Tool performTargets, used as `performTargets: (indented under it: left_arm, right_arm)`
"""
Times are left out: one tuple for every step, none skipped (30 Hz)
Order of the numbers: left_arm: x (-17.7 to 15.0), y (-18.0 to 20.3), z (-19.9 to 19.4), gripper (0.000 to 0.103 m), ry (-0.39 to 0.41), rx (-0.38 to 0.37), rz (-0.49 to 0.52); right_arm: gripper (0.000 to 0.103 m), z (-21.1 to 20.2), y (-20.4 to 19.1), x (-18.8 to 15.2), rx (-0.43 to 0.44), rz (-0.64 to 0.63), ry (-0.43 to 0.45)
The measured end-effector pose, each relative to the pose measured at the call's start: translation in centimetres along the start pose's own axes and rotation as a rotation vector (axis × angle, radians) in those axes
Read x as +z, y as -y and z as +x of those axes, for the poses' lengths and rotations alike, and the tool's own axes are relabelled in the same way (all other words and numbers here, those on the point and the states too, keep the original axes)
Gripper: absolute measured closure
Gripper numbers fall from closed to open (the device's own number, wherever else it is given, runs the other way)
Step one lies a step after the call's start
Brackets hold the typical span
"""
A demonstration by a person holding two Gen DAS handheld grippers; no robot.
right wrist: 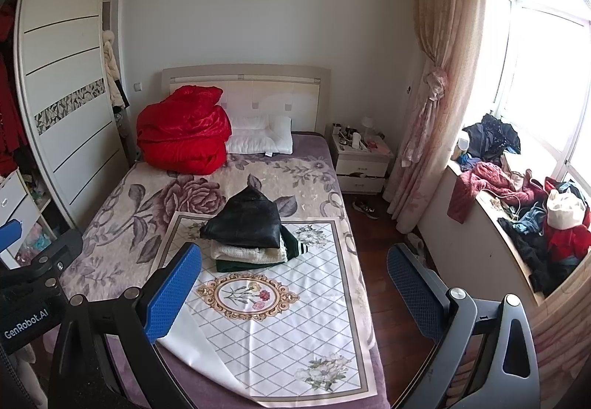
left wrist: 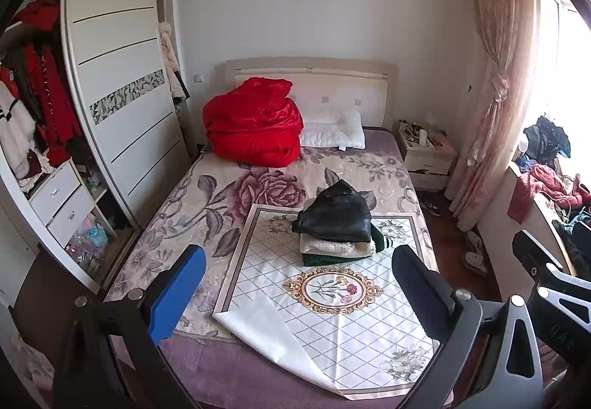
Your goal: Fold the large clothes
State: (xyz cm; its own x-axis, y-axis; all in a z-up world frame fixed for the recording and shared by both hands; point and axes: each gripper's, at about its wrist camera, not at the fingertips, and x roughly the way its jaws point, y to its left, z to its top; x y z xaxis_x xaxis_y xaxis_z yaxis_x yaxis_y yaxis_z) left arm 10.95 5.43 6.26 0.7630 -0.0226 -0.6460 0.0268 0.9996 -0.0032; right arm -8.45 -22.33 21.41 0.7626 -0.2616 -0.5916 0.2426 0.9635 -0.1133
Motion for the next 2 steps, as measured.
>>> performTargets:
  left_arm:
    - [0.07, -0.03, -0.04, 0.0, 0.001, -0.001, -0.003]
    - [-0.02, -0.04, -0.2, 0.0, -0.002, -0.004, -0.003]
  right_arm:
    - [0.001, -0.06, -0.05, -0.05, -0.001, -0.001, 0.0]
    - [0.001, -0.02, -0.06, -0.01, -0.002, -0.002, -0.001]
